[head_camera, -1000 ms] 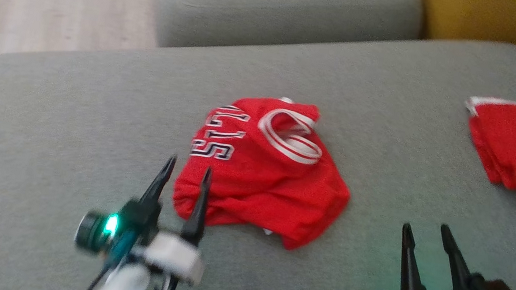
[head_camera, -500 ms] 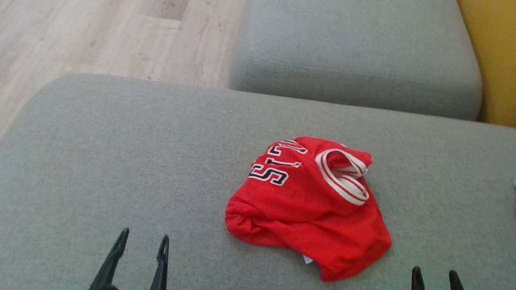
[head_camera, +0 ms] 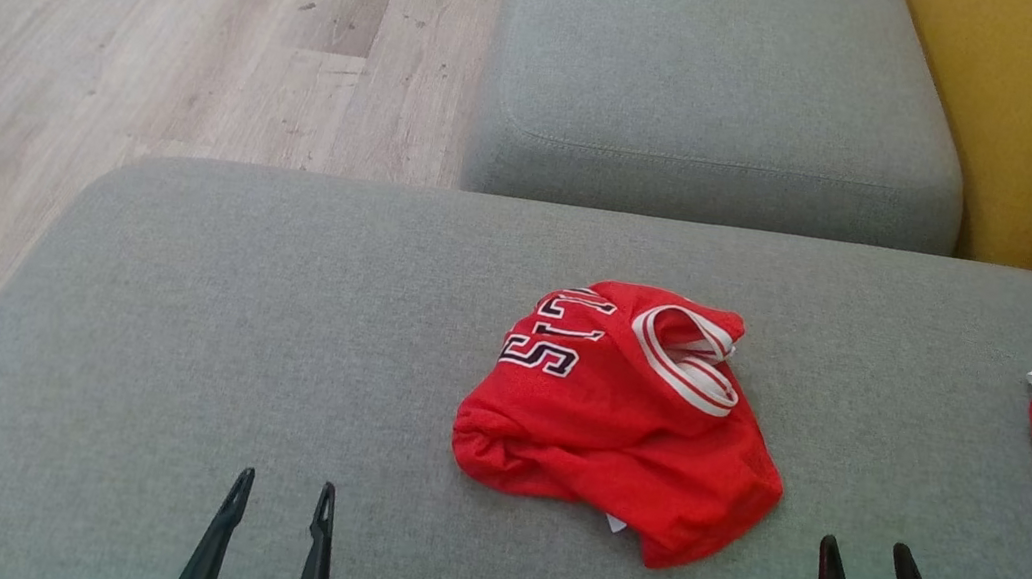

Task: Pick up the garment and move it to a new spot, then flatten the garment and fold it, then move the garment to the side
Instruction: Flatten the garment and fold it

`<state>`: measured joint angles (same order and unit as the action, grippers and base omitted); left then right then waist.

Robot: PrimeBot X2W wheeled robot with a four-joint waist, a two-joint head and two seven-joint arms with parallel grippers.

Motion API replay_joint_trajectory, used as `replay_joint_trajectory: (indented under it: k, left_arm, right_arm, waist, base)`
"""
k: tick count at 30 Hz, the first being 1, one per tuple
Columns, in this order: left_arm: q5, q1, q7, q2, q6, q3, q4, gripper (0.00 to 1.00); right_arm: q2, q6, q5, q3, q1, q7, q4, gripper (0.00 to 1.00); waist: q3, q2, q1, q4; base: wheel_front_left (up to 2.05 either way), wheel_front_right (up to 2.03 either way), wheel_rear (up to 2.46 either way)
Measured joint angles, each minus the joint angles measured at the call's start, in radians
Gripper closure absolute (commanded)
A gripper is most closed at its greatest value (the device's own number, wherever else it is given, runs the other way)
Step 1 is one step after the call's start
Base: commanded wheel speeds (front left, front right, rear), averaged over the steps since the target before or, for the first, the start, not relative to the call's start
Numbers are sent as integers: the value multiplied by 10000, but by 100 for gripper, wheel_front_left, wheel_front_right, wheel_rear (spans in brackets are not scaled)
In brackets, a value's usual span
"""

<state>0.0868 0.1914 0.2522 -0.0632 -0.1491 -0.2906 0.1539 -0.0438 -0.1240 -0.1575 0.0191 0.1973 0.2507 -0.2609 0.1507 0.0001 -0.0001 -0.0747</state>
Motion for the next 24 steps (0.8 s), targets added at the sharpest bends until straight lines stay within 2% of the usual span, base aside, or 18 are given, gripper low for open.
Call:
replay_joint_trajectory:
  k: [17, 24]
  left_arm:
    - [13, 5, 0, 25, 27, -40, 77, 0]
    - [8, -339, 0, 25, 621, -915, 334, 0]
  right_arm:
    - [0, 0, 4, 163, 30, 0, -10, 0]
    - [0, 0, 52, 278, 8, 0, 13, 0]
  waist:
    - [-25, 0, 1, 66]
    - [-242, 0, 1, 504]
  base:
    - [0, 0, 0]
    - [0, 0, 0]
